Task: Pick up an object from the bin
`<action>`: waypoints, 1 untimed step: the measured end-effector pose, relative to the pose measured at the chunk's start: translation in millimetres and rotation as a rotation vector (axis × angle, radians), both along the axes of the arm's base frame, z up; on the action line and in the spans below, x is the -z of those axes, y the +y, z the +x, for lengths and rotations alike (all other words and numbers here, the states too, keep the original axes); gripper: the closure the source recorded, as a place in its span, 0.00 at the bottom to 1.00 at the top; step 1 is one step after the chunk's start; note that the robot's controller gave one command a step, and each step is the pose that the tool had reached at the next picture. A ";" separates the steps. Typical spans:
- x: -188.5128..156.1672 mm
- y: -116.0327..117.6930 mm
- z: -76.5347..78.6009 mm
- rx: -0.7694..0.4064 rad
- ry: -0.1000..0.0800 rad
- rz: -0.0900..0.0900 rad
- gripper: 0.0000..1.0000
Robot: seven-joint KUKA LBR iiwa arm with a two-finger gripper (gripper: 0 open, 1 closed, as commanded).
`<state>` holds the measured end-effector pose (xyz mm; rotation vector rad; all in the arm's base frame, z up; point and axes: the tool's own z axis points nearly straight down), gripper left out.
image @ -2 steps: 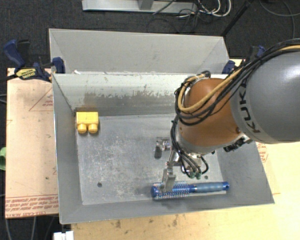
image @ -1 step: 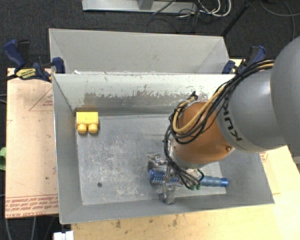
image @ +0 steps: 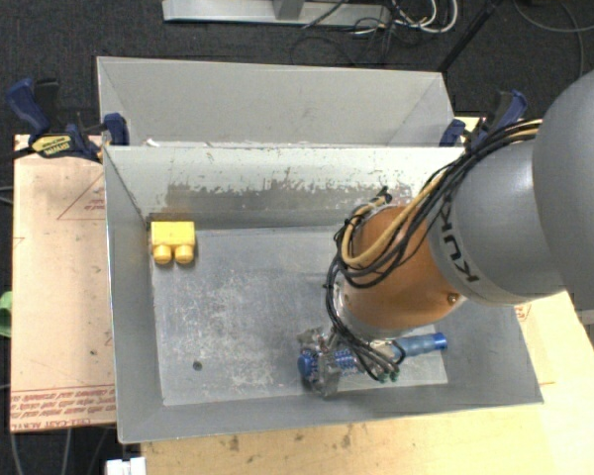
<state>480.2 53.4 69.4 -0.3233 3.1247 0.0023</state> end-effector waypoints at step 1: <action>-152.2 14.5 24.4 0.031 -0.010 0.001 1.00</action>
Offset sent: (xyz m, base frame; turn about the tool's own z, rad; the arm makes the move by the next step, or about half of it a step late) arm 0.0220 0.0138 0.1486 0.0311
